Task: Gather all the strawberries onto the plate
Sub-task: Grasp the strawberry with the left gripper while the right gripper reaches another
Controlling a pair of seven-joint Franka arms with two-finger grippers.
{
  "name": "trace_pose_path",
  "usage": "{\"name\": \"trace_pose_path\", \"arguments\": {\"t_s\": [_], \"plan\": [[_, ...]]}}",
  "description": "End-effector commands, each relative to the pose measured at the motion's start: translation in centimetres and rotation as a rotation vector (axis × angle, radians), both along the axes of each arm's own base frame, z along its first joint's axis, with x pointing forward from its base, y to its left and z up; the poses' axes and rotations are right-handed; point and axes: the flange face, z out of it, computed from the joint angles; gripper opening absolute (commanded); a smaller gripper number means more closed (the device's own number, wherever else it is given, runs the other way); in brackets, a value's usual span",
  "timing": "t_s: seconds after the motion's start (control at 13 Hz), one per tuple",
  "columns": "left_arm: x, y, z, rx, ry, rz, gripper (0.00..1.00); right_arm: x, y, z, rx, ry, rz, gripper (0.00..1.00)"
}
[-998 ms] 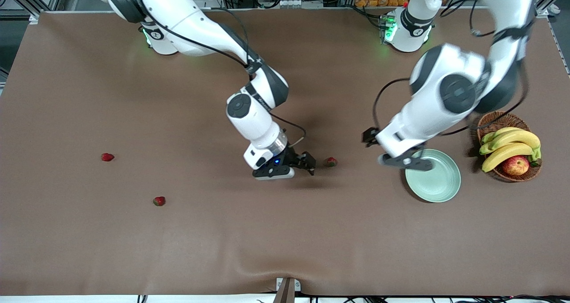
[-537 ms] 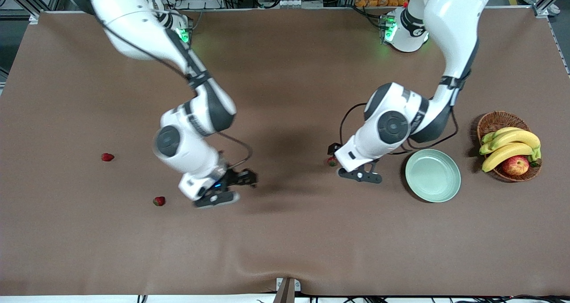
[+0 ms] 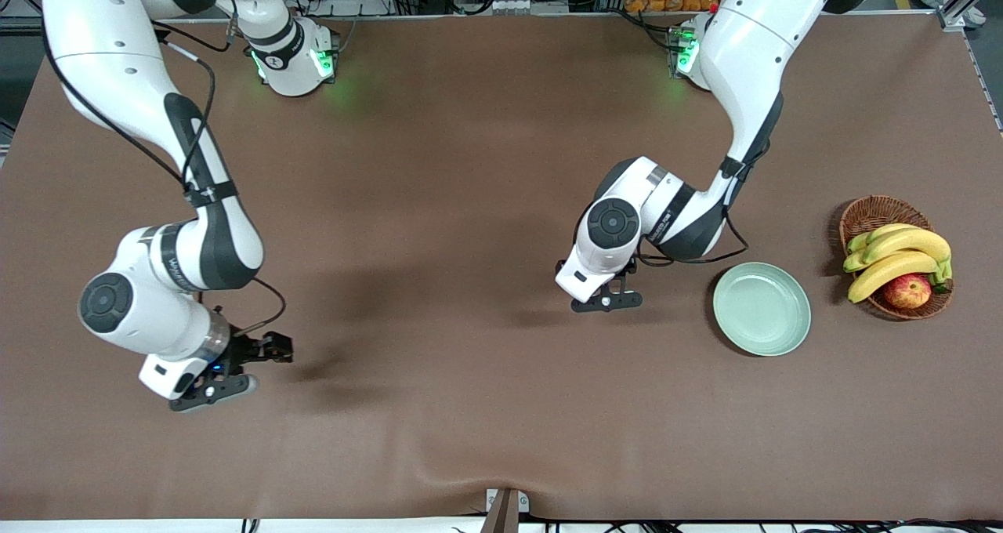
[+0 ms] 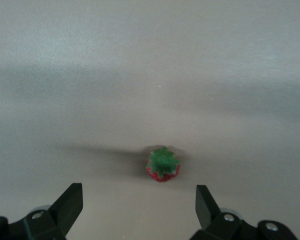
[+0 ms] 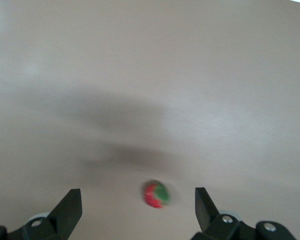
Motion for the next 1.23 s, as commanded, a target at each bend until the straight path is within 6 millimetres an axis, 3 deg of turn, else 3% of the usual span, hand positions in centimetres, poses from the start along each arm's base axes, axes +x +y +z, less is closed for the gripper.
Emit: {"name": "trace_pose_path", "arguments": {"t_s": [0.0, 0.15, 0.38, 0.54, 0.61, 0.69, 0.84, 1.0, 1.15], "plan": [[0.4, -0.6, -1.7, -0.008, -0.037, 0.08, 0.98, -0.8, 0.3, -0.5, -0.023, 0.026, 0.004, 1.0], [0.3, -1.0, -2.5, -0.019, -0.043, 0.085, 0.96, -0.8, -0.6, -2.3, -0.014, 0.058, -0.113, 1.0], [0.1, -1.3, -4.0, -0.029, -0.041, 0.092, 0.86, -1.1, -0.4, -4.5, -0.008, 0.092, -0.267, 1.0], [0.1, -1.3, -4.1, -0.031, -0.042, 0.093, 0.72, -1.2, -0.1, -5.9, -0.005, 0.107, -0.344, 1.0], [0.1, -1.3, -4.1, -0.031, -0.042, 0.093, 0.59, -1.2, -0.1, -7.3, -0.002, 0.125, -0.377, 1.0], [0.2, -1.2, -4.1, -0.031, -0.042, 0.092, 0.4, -1.3, -0.6, -8.6, 0.0, 0.141, -0.394, 1.0], [0.3, -1.0, -3.8, -0.032, -0.045, 0.089, 0.0, -1.5, -0.4, -9.2, 0.001, 0.147, -0.396, 1.0], [1.3, 0.0, -2.2, -0.036, -0.062, 0.105, 0.0, -1.6, -0.4, -9.8, 0.0, 0.156, -0.397, 1.0], [3.0, 2.9, 0.4, -0.021, -0.07, 0.152, 0.0, -1.7, -0.2, -10.0, 0.0, 0.159, -0.394, 1.0]]}}
